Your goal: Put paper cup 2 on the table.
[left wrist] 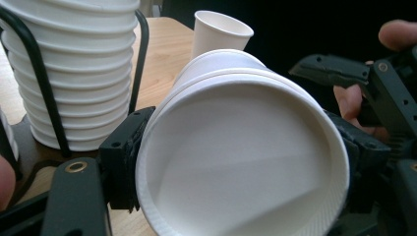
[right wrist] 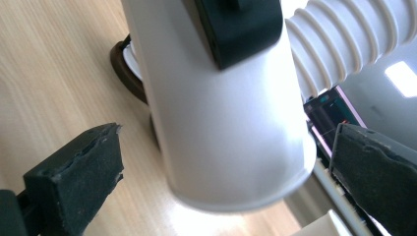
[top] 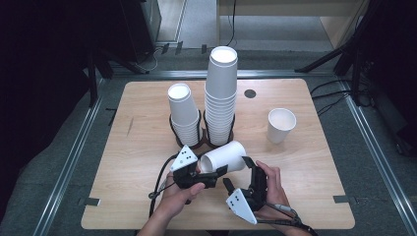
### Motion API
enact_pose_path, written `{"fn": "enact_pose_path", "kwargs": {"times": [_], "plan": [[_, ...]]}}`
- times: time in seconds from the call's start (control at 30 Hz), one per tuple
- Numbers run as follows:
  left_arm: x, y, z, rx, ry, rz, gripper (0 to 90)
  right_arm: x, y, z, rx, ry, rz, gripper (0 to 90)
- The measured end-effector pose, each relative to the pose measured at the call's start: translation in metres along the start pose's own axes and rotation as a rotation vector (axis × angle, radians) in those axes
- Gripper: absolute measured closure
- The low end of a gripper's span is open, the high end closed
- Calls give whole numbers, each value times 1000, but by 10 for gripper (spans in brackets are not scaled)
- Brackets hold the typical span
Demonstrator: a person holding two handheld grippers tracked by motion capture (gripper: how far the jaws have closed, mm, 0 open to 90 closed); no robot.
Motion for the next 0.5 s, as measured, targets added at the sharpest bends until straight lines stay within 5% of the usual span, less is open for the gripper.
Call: {"fn": "enact_pose_path", "kwargs": {"times": [0.5], "plan": [[-1, 5, 2, 43, -2, -9, 235, 19, 0, 18, -8, 38, -363, 0]]}}
Point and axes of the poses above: each handheld gripper's, and its own axes: z roughly backward along the jaws, y roughly out of its top, x roughly to its right, the point moved 6 cm from there along -z, roughly forward along the jaws, and after that the axes turned 1 degree about -x, right-handed, at the moved point
